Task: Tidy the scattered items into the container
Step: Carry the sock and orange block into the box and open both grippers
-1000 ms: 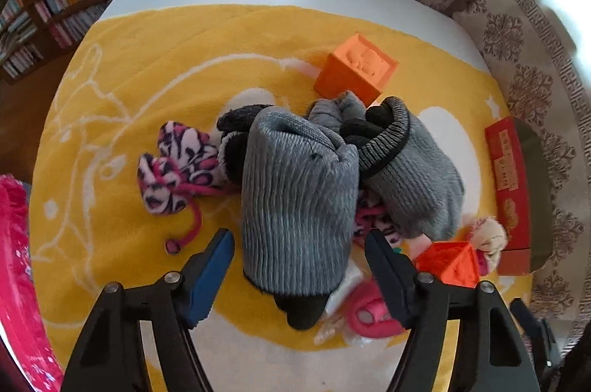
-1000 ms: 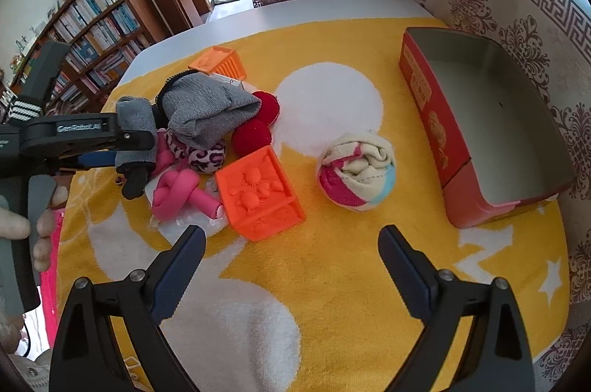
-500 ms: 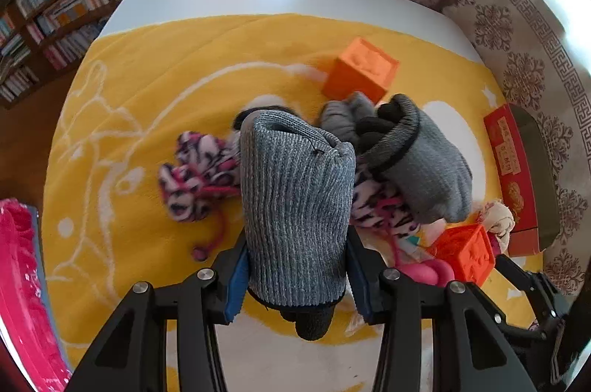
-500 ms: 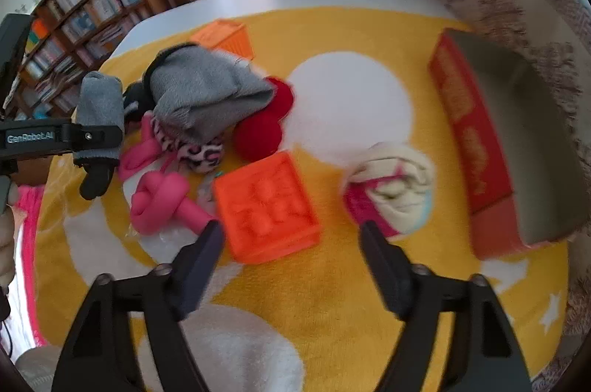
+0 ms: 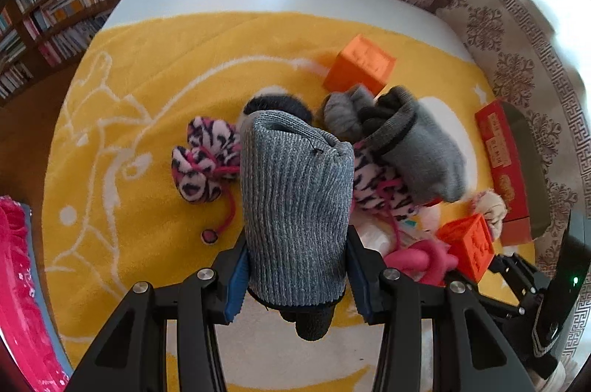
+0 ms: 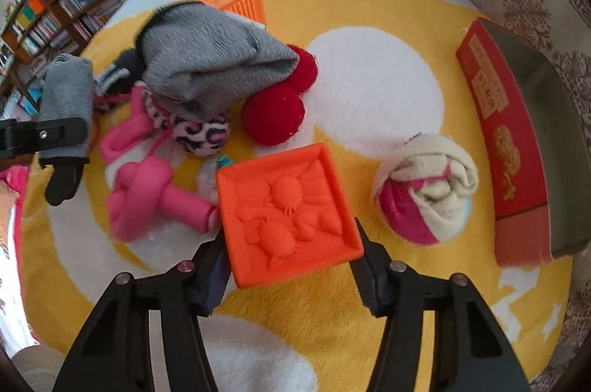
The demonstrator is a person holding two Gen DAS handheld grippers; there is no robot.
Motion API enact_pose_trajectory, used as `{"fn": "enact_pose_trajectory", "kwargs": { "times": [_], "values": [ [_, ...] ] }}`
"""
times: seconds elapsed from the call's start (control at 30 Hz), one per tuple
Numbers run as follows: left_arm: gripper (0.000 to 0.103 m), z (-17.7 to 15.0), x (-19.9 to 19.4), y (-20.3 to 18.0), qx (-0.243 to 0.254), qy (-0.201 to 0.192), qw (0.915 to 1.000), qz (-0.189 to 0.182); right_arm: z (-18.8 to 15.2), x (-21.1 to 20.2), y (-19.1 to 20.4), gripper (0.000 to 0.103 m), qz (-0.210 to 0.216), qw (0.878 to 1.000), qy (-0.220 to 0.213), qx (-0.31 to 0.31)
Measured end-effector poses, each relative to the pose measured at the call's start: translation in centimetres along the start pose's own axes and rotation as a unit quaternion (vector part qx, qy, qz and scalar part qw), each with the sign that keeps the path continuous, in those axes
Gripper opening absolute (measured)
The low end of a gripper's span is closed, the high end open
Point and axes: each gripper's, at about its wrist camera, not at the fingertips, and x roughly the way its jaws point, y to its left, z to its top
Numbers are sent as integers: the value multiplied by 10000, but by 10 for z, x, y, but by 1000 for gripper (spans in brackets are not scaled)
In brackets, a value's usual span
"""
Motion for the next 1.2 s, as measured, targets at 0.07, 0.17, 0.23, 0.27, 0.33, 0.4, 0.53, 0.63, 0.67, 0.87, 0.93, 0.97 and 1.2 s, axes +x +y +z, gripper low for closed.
{"fn": "enact_pose_trajectory", "kwargs": {
  "times": [0.07, 0.17, 0.23, 0.27, 0.33, 0.4, 0.53, 0.63, 0.67, 0.87, 0.93, 0.97, 1.2],
  "values": [
    [48, 3, -5, -10, 52, -128, 9999, 19, -4, -13, -1, 61, 24, 9999, -131, 19],
    [48, 4, -20, -23, 154, -319, 9994, 46, -9, -36, -6, 61, 121, 9993, -342, 80],
    [48, 3, -30, -33, 215, -400, 9990, 18, -12, -50, -12, 61, 148, 9986, -488, 128],
    [48, 2, -33, -38, 243, -430, 9988, 2, -14, -58, -16, 61, 155, 9981, -571, 162],
    [48, -1, -38, -50, 301, -478, 9984, -23, -11, -73, -25, 61, 138, 9970, -720, 242],
    [48, -4, -40, -64, 333, -511, 9981, -49, -8, -85, -37, 61, 107, 9956, -865, 354],
    [48, -8, -41, -94, 371, -462, 9982, -96, -7, -101, -69, 61, 49, 9925, -1067, 591],
    [48, -10, -39, -127, 514, -454, 9976, -93, -13, -117, -105, 61, -29, 9892, -1214, 827],
    [48, -11, -38, -139, 565, -454, 9973, -99, -13, -117, -113, 61, -61, 9883, -1251, 866],
    [48, -10, -30, -217, 963, -430, 9943, -159, -22, -131, -176, 61, -192, 9840, -1357, 1141],
    [48, -7, -28, -241, 1087, -441, 9929, -199, -22, -131, -191, 61, -186, 9833, -1382, 1166],
    [48, -6, -28, -252, 1146, -453, 9922, -210, -21, -131, -199, 61, -195, 9831, -1401, 1165],
    [48, 11, -17, -318, 1463, -634, 9867, -331, -11, -130, -238, 61, -255, 9823, -1518, 1068]
  ]
}}
